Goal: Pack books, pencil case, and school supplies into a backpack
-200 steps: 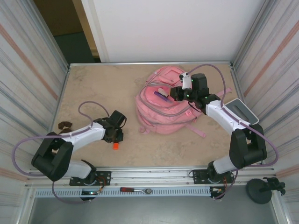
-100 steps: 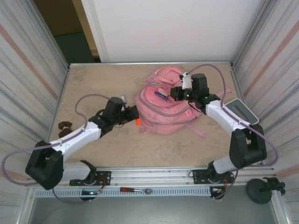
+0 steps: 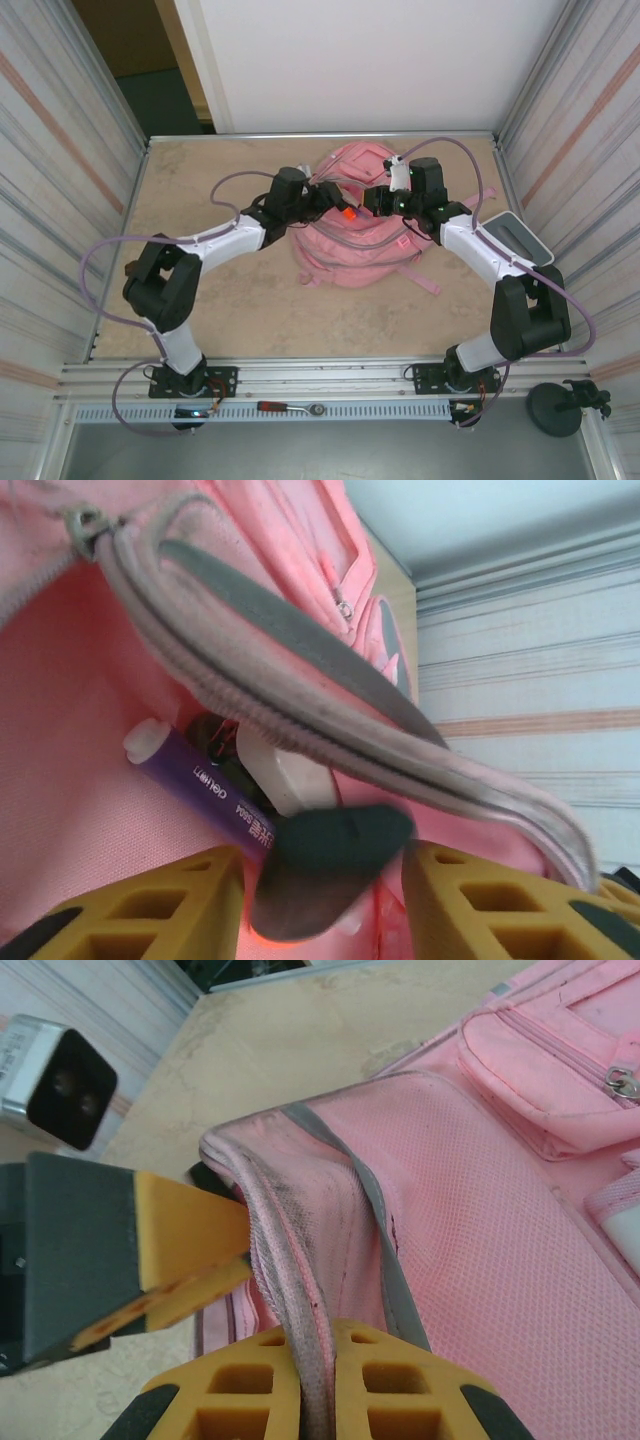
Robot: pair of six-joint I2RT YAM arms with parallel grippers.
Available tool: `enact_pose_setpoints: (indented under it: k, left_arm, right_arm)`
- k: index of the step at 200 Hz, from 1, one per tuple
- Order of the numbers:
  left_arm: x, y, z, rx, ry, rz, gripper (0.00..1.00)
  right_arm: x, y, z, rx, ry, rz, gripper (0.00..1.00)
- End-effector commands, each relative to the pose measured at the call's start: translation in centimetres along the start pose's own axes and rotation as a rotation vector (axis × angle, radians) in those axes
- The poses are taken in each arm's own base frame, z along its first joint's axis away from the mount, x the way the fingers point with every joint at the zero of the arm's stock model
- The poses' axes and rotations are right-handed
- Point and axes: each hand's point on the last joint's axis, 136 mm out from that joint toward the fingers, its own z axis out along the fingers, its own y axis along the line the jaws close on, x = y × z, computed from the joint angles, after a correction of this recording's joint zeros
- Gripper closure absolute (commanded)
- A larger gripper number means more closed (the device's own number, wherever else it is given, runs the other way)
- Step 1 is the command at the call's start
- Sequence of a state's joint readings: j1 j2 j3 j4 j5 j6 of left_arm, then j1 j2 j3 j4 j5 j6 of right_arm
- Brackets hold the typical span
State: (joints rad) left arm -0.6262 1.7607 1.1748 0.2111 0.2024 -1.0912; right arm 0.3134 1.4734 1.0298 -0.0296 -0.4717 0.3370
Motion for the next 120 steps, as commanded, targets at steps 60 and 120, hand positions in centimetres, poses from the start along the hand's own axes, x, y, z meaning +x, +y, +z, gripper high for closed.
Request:
enact_pose_setpoints:
  k: [60,120]
  left_arm:
    - [0.3,1.6,-3.4,-0.141,0.048,0.263,0.37]
    - [1.7,1.4,-2.1,-0.117,0.178,0.324,0.56]
  right_arm:
    - [-0.4,-0.1,-0.5,-0.004,-0.013,0.010,0.97]
    - [0.2,-0.4,-0.4,0.003,-0.005,0.025,0.97]
